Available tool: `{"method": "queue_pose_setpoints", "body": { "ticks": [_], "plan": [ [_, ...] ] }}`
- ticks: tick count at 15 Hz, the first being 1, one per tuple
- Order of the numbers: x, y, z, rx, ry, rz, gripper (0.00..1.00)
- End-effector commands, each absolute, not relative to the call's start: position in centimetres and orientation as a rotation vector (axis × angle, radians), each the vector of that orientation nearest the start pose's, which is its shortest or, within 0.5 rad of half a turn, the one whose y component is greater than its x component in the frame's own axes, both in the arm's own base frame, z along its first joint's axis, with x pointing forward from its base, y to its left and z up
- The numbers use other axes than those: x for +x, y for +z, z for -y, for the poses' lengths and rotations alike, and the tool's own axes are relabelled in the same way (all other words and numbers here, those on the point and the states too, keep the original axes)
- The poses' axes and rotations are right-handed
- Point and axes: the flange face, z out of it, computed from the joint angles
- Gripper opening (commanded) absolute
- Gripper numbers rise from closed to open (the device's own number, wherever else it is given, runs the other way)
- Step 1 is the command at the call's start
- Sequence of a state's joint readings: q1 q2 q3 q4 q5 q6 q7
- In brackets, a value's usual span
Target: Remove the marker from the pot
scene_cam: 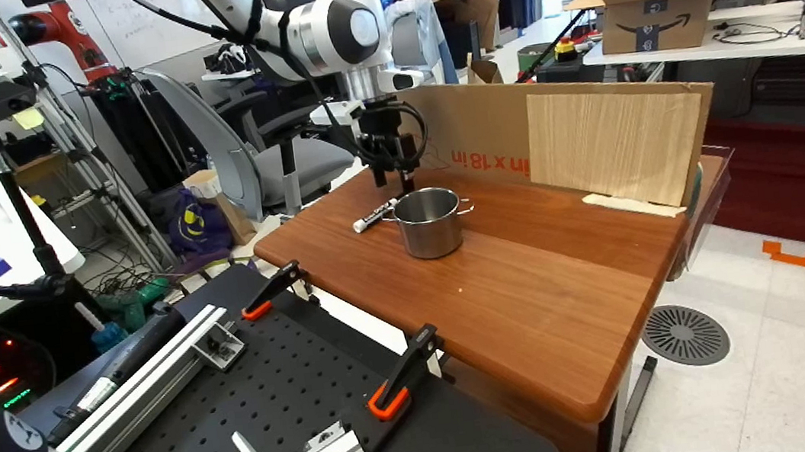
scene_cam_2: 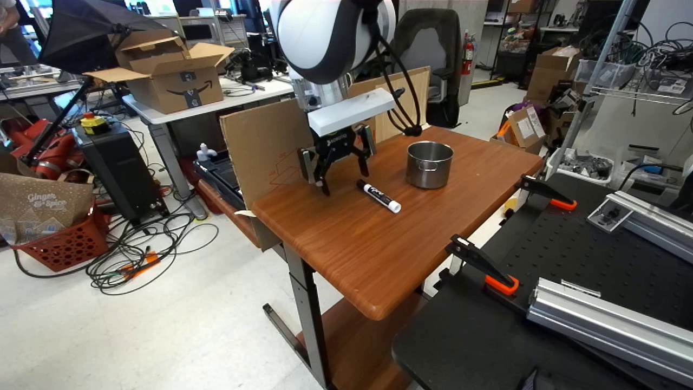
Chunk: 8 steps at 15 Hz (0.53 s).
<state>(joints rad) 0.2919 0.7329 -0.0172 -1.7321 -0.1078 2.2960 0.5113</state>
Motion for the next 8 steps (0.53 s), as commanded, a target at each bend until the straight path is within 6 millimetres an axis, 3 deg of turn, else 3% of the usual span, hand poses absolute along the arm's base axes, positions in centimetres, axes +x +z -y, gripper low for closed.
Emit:
{"method": "queue_pose_setpoints", "body": {
  "ticks": [1, 8],
  "plan": [
    [61.9, 16.1, -17.4, -3.27, 0.19, -0.286, 1.0],
    [59.7, 22.4, -16.9, -3.247, 0.125, -0.253, 1.0]
  ]
}}
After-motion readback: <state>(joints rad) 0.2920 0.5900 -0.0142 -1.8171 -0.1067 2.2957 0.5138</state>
